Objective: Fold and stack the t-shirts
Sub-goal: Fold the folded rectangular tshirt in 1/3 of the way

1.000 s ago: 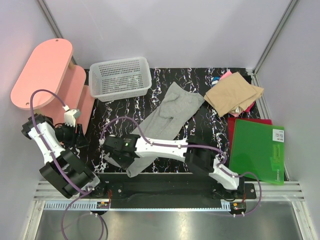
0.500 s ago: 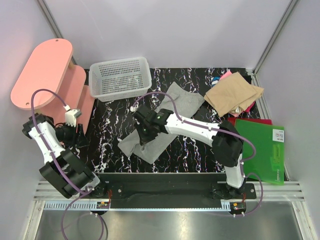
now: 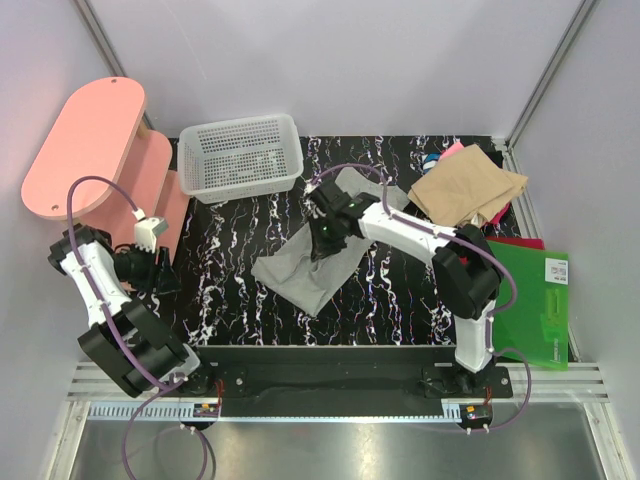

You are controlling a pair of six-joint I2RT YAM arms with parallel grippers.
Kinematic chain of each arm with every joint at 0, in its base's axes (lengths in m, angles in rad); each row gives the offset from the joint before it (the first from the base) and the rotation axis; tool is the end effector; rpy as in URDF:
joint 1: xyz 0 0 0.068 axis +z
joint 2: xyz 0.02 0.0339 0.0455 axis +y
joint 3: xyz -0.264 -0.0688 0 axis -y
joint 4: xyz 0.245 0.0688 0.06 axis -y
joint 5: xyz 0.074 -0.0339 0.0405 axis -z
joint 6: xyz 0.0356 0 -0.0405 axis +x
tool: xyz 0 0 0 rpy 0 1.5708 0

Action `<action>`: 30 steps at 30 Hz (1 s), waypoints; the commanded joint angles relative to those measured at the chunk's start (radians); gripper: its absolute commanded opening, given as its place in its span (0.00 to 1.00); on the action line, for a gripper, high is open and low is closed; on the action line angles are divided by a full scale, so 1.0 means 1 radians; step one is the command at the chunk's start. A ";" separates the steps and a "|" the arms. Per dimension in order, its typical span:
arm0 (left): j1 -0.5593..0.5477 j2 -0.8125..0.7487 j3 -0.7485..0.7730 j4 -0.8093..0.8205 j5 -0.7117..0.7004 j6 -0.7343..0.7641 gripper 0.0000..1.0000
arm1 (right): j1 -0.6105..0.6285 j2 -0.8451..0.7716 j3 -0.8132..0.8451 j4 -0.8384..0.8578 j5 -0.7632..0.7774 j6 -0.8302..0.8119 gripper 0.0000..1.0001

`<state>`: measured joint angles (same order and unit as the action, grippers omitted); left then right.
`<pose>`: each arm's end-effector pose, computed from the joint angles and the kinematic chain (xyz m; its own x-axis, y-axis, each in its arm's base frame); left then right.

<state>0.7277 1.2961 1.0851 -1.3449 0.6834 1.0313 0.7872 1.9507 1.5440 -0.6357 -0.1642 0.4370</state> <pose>0.1658 0.1176 0.2734 -0.8200 0.1605 -0.5493 0.3792 0.8713 -0.3116 0.2935 0.3028 0.2226 -0.8727 -0.2843 -0.3970 -0.4279 0.8369 0.3413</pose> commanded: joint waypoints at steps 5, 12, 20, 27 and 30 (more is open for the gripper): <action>-0.017 -0.011 -0.007 -0.045 -0.004 0.024 0.48 | -0.114 -0.024 -0.013 0.044 -0.052 -0.050 0.06; -0.046 -0.029 -0.014 -0.068 -0.018 0.044 0.49 | -0.115 0.045 -0.047 0.045 -0.029 -0.047 0.32; -0.198 -0.110 -0.040 -0.096 -0.053 0.035 0.50 | -0.203 0.016 -0.097 0.042 0.029 -0.035 0.22; -0.247 -0.103 -0.042 -0.083 -0.047 -0.016 0.50 | -0.266 -0.018 -0.094 0.041 0.026 -0.053 0.23; -0.258 -0.107 -0.063 -0.065 -0.053 -0.025 0.50 | -0.269 -0.022 -0.068 0.033 0.012 -0.064 0.22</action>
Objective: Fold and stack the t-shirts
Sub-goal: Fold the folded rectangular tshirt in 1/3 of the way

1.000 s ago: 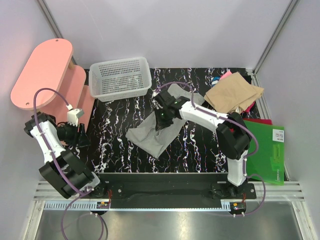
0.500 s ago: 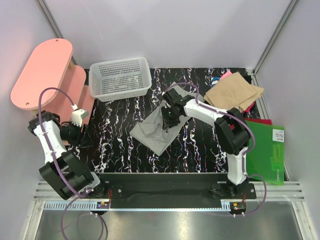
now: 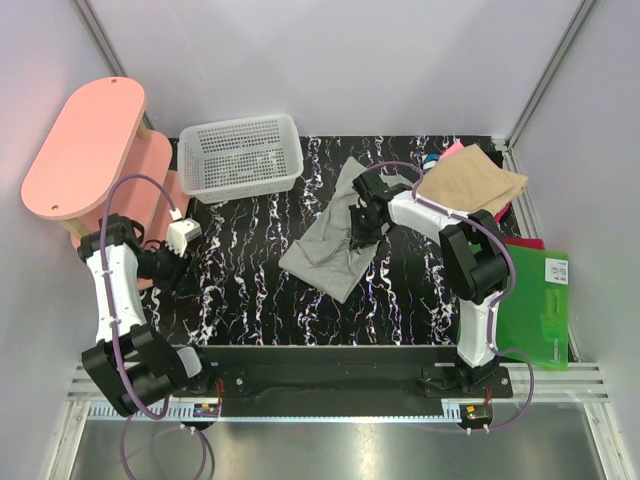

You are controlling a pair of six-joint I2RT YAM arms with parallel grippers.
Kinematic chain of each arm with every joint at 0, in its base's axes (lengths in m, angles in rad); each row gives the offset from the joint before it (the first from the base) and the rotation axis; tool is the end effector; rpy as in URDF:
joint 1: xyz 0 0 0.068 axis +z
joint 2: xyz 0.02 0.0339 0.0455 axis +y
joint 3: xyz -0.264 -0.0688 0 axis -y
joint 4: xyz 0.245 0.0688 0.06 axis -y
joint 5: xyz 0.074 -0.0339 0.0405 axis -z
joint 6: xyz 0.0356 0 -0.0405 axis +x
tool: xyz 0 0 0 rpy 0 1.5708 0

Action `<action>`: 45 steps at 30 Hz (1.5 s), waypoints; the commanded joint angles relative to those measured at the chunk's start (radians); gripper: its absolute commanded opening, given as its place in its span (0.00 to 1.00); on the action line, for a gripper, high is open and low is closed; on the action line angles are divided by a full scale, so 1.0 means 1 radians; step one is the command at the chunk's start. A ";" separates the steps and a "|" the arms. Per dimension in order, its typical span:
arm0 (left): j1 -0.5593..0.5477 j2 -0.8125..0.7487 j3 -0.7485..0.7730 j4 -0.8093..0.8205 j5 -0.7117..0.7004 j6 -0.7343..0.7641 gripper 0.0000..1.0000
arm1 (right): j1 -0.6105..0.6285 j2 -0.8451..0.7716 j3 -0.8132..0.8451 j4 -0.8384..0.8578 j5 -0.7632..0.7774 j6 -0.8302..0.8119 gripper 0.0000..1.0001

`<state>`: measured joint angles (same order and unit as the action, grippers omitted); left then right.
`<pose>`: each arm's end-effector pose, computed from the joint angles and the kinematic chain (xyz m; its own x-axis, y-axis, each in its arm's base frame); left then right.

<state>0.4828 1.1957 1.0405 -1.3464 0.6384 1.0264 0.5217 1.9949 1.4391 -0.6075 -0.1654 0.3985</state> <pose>0.1708 0.0656 0.2782 -0.7453 0.3849 -0.5444 0.5817 0.7745 -0.2487 0.3540 0.2102 0.1756 -0.9463 -0.1025 -0.3066 -0.1963 0.9357 0.2931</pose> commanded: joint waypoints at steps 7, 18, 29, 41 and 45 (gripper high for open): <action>-0.027 -0.004 -0.043 -0.031 -0.017 -0.042 0.50 | 0.007 -0.156 0.081 -0.006 -0.049 0.000 0.15; -0.044 0.005 -0.045 -0.008 -0.011 -0.069 0.50 | 0.112 -0.237 0.049 -0.043 0.020 0.004 0.08; -0.050 -0.015 -0.063 -0.010 -0.023 -0.066 0.50 | 0.044 -0.222 0.106 -0.072 0.050 -0.026 0.08; -0.059 -0.018 -0.060 -0.010 -0.028 -0.072 0.50 | -0.032 -0.098 0.121 -0.075 0.050 -0.050 0.08; -0.061 -0.022 -0.065 -0.010 -0.036 -0.068 0.50 | -0.045 -0.058 0.113 -0.077 0.064 -0.050 0.22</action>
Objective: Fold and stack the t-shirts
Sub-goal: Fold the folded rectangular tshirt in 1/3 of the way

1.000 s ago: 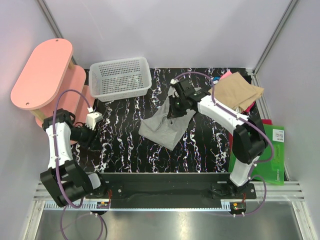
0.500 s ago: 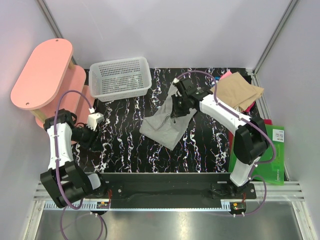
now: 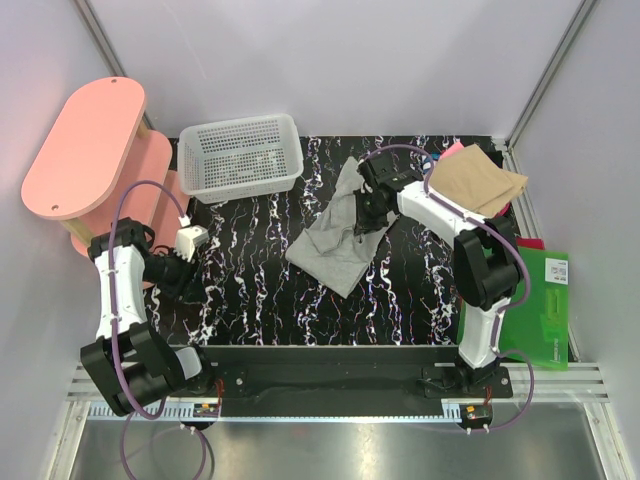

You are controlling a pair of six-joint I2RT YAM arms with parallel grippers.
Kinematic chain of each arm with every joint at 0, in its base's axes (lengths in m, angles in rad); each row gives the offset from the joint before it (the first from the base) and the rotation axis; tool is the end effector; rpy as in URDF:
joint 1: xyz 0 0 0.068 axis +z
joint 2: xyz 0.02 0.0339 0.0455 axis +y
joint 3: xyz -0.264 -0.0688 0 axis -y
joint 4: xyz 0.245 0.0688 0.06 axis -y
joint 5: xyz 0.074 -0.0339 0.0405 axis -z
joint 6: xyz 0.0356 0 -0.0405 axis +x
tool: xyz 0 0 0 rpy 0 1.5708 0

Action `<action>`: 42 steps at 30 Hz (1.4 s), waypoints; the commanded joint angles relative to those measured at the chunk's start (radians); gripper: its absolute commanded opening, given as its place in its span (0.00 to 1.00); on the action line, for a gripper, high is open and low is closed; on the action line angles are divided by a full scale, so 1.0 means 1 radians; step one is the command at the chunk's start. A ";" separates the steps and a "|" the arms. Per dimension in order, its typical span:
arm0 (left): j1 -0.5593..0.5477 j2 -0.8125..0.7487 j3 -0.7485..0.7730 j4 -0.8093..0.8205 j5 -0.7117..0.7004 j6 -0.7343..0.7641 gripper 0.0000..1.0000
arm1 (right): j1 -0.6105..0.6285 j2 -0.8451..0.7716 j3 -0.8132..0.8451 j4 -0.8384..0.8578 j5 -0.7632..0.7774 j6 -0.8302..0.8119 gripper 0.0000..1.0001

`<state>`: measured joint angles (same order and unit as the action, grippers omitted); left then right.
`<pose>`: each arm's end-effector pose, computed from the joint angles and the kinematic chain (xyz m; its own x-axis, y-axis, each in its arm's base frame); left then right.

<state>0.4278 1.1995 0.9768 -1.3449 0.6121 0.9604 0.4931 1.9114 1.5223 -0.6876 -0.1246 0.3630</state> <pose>0.1693 0.0547 0.2608 -0.7984 0.3730 -0.4727 0.5519 0.7672 -0.3267 0.3586 0.1977 0.2287 -0.9102 -0.0891 -0.4045 -0.2122 0.9390 0.2707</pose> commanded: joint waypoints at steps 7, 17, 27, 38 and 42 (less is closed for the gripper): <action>-0.006 -0.023 -0.010 -0.013 -0.012 0.003 0.50 | -0.062 0.072 0.074 -0.013 0.080 -0.045 0.61; -0.009 -0.028 -0.026 -0.013 -0.018 0.009 0.50 | -0.068 0.054 0.277 -0.156 0.310 -0.029 1.00; -0.122 -0.017 0.017 -0.010 0.055 -0.073 0.50 | 0.177 -0.022 0.179 -0.110 0.029 0.003 0.90; -0.357 0.000 0.118 0.127 -0.008 -0.233 0.49 | 0.213 0.103 0.160 -0.032 -0.043 0.103 0.82; -0.423 0.025 0.132 0.170 -0.055 -0.275 0.48 | 0.214 0.146 0.176 -0.030 -0.046 0.113 0.83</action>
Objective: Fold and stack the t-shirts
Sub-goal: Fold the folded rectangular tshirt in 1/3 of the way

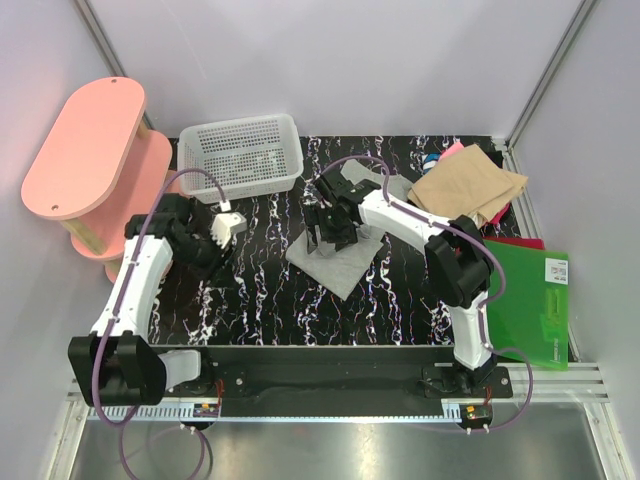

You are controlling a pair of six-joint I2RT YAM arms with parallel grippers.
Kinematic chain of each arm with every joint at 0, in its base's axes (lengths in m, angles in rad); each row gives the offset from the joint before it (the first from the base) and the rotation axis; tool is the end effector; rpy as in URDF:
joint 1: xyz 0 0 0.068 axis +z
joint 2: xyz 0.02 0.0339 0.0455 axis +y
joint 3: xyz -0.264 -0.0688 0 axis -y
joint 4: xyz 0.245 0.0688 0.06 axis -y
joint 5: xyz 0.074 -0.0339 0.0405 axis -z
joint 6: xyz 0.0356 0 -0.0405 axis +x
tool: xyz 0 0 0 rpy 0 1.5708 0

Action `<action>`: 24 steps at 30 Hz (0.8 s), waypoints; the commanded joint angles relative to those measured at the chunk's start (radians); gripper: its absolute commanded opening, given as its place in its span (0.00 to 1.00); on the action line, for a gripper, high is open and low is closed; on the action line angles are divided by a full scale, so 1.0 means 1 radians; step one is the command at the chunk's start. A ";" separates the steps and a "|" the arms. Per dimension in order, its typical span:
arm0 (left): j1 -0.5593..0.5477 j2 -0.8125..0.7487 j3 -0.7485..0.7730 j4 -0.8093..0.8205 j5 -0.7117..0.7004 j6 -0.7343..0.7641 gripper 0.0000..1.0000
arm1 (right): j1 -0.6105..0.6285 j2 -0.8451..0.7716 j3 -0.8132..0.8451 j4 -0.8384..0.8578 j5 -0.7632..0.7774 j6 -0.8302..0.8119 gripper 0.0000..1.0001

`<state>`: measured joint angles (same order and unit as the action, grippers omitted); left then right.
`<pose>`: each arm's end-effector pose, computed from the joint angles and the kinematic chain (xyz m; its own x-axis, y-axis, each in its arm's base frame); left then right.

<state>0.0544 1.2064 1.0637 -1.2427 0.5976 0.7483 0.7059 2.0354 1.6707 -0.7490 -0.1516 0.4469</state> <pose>0.1968 -0.0093 0.2831 -0.6793 0.5263 -0.5114 0.7107 0.6454 -0.2799 0.3289 0.2874 0.2202 -0.9149 -0.2185 -0.3394 -0.3289 0.8910 0.3129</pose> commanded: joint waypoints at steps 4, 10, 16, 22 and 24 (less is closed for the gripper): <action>-0.071 0.015 0.039 0.074 -0.044 -0.067 0.49 | 0.001 0.060 0.056 0.037 -0.019 0.042 0.82; -0.073 -0.021 -0.014 0.094 -0.097 -0.060 0.49 | -0.002 0.108 0.109 0.037 -0.014 0.050 0.80; -0.073 -0.050 -0.031 0.097 -0.122 -0.052 0.49 | -0.029 0.140 0.145 0.037 -0.013 0.056 0.77; -0.073 -0.064 -0.059 0.101 -0.136 -0.049 0.49 | -0.063 0.164 0.199 0.037 -0.005 0.038 0.77; -0.073 -0.073 -0.067 0.100 -0.147 -0.049 0.49 | -0.089 0.172 0.219 0.037 -0.012 0.036 0.75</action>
<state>-0.0151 1.1645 1.0134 -1.1576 0.4820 0.6979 0.6605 2.1918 1.8202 -0.7288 -0.1581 0.4911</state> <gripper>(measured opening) 0.485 0.763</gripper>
